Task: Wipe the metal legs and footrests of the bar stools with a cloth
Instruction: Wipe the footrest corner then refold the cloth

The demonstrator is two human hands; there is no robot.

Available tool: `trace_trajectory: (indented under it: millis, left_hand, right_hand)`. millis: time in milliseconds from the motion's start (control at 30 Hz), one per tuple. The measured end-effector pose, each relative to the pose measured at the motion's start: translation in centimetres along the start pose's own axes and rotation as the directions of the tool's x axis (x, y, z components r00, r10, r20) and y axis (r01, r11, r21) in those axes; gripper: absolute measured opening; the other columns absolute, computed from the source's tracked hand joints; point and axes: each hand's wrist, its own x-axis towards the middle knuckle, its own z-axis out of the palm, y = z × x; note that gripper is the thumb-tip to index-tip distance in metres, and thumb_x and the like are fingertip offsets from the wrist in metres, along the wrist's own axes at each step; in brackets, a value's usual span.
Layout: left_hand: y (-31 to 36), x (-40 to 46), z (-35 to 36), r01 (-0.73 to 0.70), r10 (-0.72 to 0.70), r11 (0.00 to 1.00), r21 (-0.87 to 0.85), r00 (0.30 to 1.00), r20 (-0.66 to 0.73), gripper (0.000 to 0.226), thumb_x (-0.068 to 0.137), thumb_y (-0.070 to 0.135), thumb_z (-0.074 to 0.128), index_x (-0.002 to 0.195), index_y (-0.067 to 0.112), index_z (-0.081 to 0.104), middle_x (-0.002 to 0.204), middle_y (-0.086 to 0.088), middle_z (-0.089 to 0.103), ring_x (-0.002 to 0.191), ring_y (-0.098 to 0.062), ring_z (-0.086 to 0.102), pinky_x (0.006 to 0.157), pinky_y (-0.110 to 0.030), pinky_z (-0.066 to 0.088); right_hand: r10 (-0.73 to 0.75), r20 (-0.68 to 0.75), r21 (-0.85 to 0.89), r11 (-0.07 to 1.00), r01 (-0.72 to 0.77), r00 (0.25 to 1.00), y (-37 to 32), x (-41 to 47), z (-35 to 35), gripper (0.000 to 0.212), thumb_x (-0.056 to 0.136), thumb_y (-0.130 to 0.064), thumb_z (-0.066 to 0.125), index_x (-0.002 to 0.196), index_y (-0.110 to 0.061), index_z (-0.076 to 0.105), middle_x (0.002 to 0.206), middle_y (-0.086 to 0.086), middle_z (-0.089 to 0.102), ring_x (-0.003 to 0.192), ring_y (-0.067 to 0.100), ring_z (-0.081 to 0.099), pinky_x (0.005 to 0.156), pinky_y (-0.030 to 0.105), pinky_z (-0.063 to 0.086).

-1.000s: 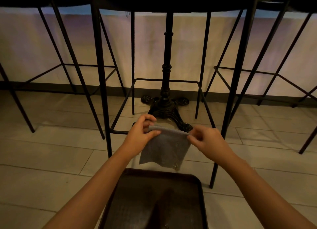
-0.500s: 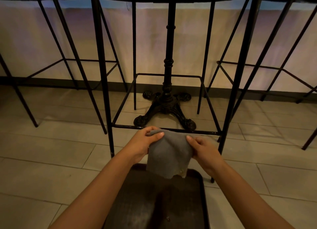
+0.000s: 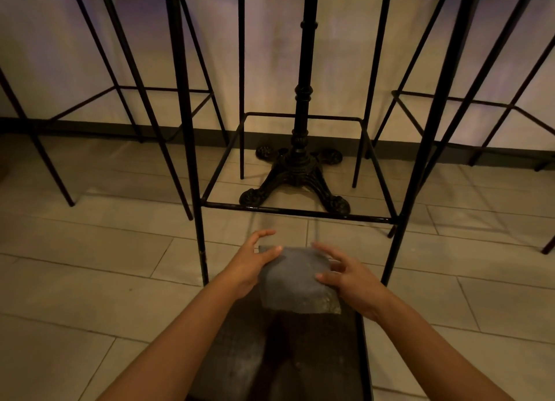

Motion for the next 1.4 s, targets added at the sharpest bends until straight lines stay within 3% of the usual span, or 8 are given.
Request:
trace_trajectory:
  millis: [133,333,433,533,633,833,1000,1400]
  left_hand:
    - [-1.6,-1.0,-0.6,-0.045,0.003,0.988,0.145,0.960,0.279,0.045,0.081,0.011,0.066,0.121,0.029,0.054,0.126,0.000,0.048,0.112,-0.021,0.055,0.084,-0.036,0.055]
    - [-3.8,0.2,-0.1,-0.103,-0.008,0.899,0.426,0.968,0.252,0.053,0.075,0.023,0.073,0.122,0.037,0.052,0.135,0.002,0.043,0.120,-0.015,0.048,0.103,-0.035,0.044]
    - [-3.9,1.0,0.3,-0.162,0.039,0.763,0.626,0.978,0.206,0.060,0.081,0.020,0.067,0.136,0.024,0.041,0.141,-0.001,0.040,0.126,-0.016,0.041,0.108,-0.029,0.034]
    - [-4.7,1.7,0.5,-0.184,0.076,0.655,0.733,0.981,0.178,0.064,0.084,0.020,0.064,0.140,0.018,0.034,0.142,-0.002,0.034,0.131,-0.018,0.034,0.108,-0.027,0.027]
    - [-6.1,2.5,0.5,-0.165,0.056,0.603,0.781,0.985,0.165,0.069,0.085,0.020,0.063,0.143,0.016,0.026,0.145,-0.002,0.025,0.135,-0.020,0.027,0.112,-0.028,0.021]
    - [-9.2,4.4,-0.1,-0.098,-0.019,0.472,0.876,0.992,0.122,0.075,0.086,0.020,0.062,0.145,0.015,0.017,0.155,-0.008,0.002,0.142,-0.024,0.013,0.116,-0.031,0.015]
    - [-11.7,5.5,-0.6,-0.096,-0.040,0.421,0.902,0.991,0.124,0.076,0.086,0.015,0.061,0.145,0.011,0.014,0.150,-0.009,0.013,0.137,-0.025,0.024,0.113,-0.028,0.020]
    - [-17.3,7.9,-0.3,-0.019,-0.196,0.348,0.937,0.976,0.093,0.076,0.090,0.014,0.055,0.146,0.012,0.005,0.154,-0.013,-0.006,0.142,-0.027,0.011,0.114,-0.029,0.015]
  right_hand:
    - [0.027,-0.080,0.104,0.994,-0.018,0.996,1.1,0.5,-0.6,0.046,0.086,0.003,0.055,0.127,-0.017,0.051,0.124,0.010,0.052,0.103,0.025,0.060,0.081,0.038,0.055]
    - [0.039,-0.055,0.185,0.982,-0.028,0.998,2.1,0.9,-1.4,0.052,0.084,0.002,0.059,0.132,-0.015,0.046,0.120,0.004,0.052,0.103,0.021,0.060,0.083,0.035,0.055]
    - [0.031,-0.018,-0.161,0.986,-0.034,0.999,2.7,0.8,-2.5,0.068,0.079,-0.005,0.068,0.137,-0.022,0.037,0.125,-0.003,0.044,0.108,0.017,0.055,0.084,0.027,0.053]
    - [0.005,0.036,-0.567,0.823,0.017,0.999,3.6,1.5,-2.9,0.075,0.080,-0.004,0.067,0.143,-0.017,0.028,0.128,-0.005,0.037,0.115,0.013,0.045,0.090,0.014,0.043]
    - [-0.028,0.036,-0.717,0.696,0.045,0.999,5.1,2.7,-2.5,0.077,0.081,-0.007,0.067,0.144,-0.014,0.022,0.129,0.000,0.037,0.124,0.018,0.039,0.104,0.022,0.034]
    - [-0.001,0.034,-0.835,0.549,0.029,0.999,8.7,4.5,-1.1,0.083,0.085,-0.013,0.064,0.147,-0.013,0.009,0.140,0.005,0.031,0.129,0.018,0.032,0.102,0.015,0.023]
    - [0.059,0.032,-0.839,0.544,-0.005,0.998,11.3,5.5,-0.3,0.078,0.088,-0.010,0.058,0.147,-0.010,0.007,0.140,0.010,0.028,0.126,0.023,0.035,0.103,0.023,0.027]
    - [0.123,-0.025,-0.838,0.539,-0.088,0.992,18.3,7.1,-0.5,0.070,0.089,-0.003,0.052,0.145,-0.009,0.011,0.137,0.015,0.029,0.121,0.027,0.040,0.097,0.026,0.035]
